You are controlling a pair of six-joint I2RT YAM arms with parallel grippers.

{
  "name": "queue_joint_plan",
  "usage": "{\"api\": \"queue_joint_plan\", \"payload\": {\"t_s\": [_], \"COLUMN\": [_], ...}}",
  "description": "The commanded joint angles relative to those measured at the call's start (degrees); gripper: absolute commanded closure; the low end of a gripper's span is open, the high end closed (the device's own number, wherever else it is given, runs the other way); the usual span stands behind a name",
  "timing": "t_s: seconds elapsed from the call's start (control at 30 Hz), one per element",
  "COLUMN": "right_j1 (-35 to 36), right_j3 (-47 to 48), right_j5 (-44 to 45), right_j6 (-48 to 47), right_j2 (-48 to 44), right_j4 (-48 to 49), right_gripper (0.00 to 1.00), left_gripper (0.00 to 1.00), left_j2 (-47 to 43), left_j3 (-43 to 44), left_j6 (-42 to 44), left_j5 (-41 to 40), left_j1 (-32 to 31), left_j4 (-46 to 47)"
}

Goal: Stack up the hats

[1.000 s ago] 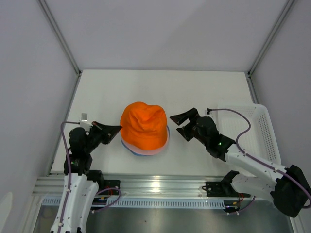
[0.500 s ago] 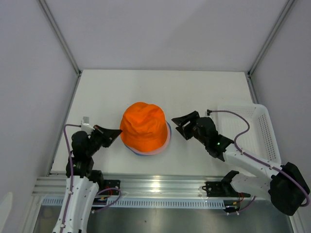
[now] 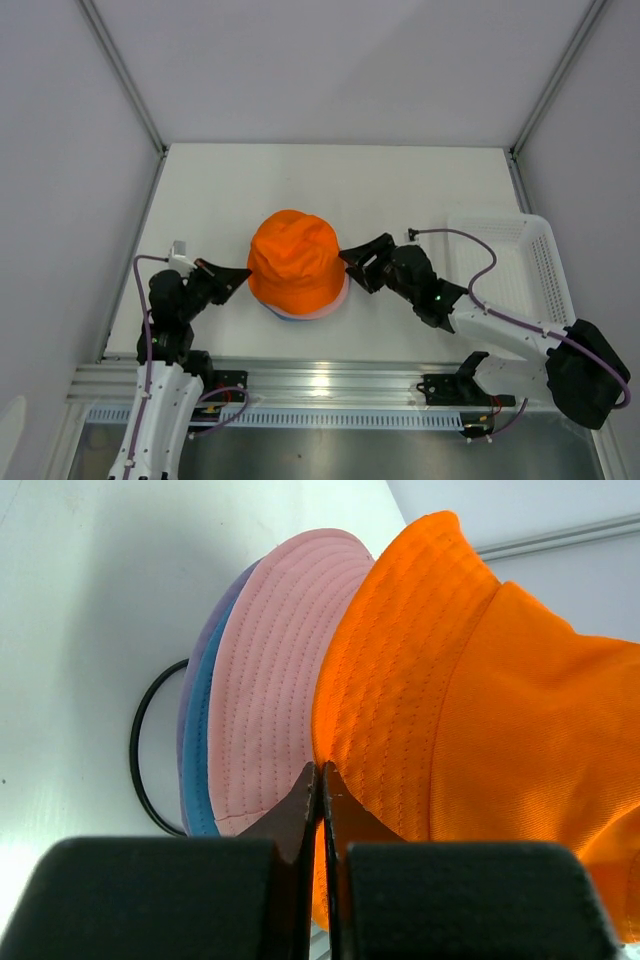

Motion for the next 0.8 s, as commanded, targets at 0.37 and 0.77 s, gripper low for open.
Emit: {"api": "queue_joint_plan", "payload": {"t_s": [0.37,0.77], "right_j1": [1.8,2.4], "right_j3": [-2.6,-3.6], "right_j5": [0.7,5.3], "right_j6": [3.7,1.2], "right_j2": [2.8,0.6], "right_j4": [14.0,9.7], "right_gripper": [0.59,1.00], "left_gripper": [0.99,0.99], "left_j2": [0.3,0.8], "left_j3": [-0.4,-0.3], "left_j6": [1.7,2.8], "left_j5": [0.0,-1.5], "left_j1": [-0.1,-0.1], "left_j4": [-0.5,-2.1]}}
